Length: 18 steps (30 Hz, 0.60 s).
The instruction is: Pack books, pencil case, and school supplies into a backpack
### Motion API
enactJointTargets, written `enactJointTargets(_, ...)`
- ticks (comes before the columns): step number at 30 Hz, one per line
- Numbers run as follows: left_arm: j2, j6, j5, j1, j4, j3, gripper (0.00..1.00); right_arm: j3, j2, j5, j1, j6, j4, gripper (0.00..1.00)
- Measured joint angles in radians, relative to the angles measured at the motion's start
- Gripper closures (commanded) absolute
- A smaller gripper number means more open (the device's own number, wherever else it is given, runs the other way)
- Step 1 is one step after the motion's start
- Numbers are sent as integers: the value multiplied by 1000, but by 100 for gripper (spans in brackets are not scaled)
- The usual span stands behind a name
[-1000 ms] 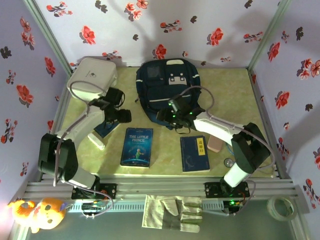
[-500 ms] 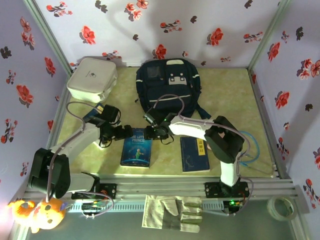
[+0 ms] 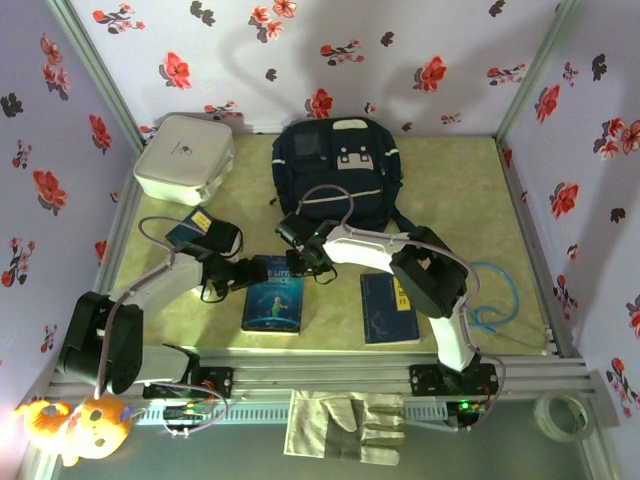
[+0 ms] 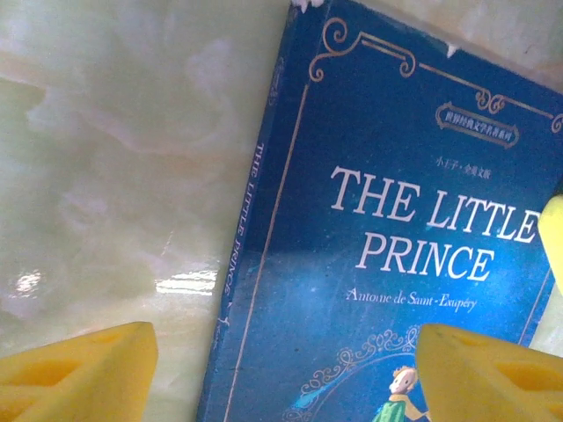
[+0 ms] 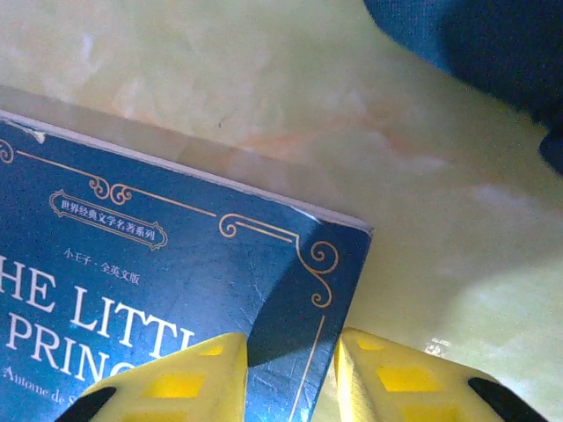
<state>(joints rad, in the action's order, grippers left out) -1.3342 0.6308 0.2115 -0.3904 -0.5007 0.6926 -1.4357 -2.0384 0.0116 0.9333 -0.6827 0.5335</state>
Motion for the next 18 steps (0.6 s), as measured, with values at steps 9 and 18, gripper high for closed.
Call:
enactJointTargets(9,-45,11,8,0,38,-22,43,-109,-82,21,-24,3,-18,75)
enactJointTargets(18,0,79,59,2,127,-100,46,-95,-72,47,-26,-42,-39,51)
